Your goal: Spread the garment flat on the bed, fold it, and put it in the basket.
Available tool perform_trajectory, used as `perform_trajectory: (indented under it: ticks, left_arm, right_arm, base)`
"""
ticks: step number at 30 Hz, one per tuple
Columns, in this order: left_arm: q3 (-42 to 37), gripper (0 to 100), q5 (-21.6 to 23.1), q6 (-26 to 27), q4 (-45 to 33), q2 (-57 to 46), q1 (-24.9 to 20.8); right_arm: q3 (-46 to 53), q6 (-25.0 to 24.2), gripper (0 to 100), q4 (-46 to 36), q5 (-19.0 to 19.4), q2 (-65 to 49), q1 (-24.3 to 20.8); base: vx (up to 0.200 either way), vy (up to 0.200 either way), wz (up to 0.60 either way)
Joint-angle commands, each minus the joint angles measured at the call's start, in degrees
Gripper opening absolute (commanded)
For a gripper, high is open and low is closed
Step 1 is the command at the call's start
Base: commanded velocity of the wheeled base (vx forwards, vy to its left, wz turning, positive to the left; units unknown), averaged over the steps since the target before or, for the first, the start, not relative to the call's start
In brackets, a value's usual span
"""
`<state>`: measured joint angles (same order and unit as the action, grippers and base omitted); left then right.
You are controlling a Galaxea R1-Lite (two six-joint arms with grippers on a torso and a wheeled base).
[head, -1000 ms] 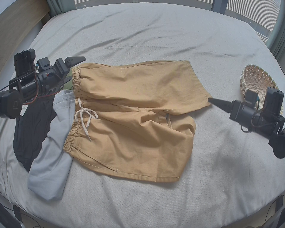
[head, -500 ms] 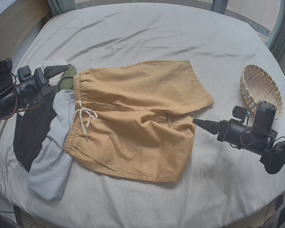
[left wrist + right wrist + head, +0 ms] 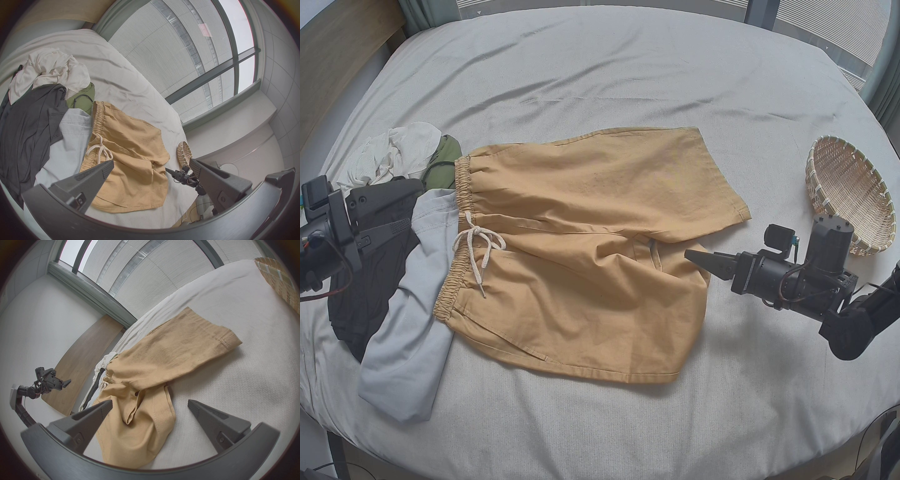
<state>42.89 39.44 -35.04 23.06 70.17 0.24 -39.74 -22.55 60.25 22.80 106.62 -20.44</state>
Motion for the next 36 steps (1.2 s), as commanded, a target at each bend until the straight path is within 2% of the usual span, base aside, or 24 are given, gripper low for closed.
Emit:
perform_trajectory:
  ticks: [1, 10, 15, 20, 25, 32, 36]
  left_arm:
    - [-1.05, 100, 0.11, -0.03, 0.05, -1.88, 0.02]
    - [-1.49, 100, 0.11, 0.06, 0.05, -1.70, 0.28]
    - [-2.63, 100, 0.11, 0.06, 0.40, -1.70, 0.55]
    - [-3.69, 100, 0.03, 0.06, 3.04, -1.70, 0.64]
    - [-3.95, 100, 0.11, -0.03, 3.65, -1.61, 0.72]
    - [-4.13, 100, 0.03, -0.03, 3.65, -1.53, 0.72]
    - [-4.30, 100, -0.06, -0.30, 3.57, -1.44, 1.25]
  right_arm:
    - [-1.39, -0.04, 0, 0.22, 0.06, 2.72, -0.56]
    - [-0.42, -0.04, 0, 3.91, -0.47, 3.51, -1.53]
    - [5.29, -0.04, 0, 3.47, -1.70, -2.47, -0.91]
    - [14.17, 0.58, 0, 3.39, -1.88, -11.17, 1.11]
    - [18.91, 2.16, 0, 2.68, -2.05, -17.32, 3.83]
    - [20.67, 2.16, 0, -1.18, -2.23, -20.13, 7.44]
    - [20.58, 2.16, 0, -2.24, -3.81, -19.61, 8.40]
  base:
    - [0.000, 0.000, 0.00]
    - [0.000, 0.000, 0.00]
    - [0.000, 0.000, 0.00]
    - [0.000, 0.000, 0.00]
    - [0.000, 0.000, 0.00]
    - [0.000, 0.000, 0.00]
    - [0.000, 0.000, 0.00]
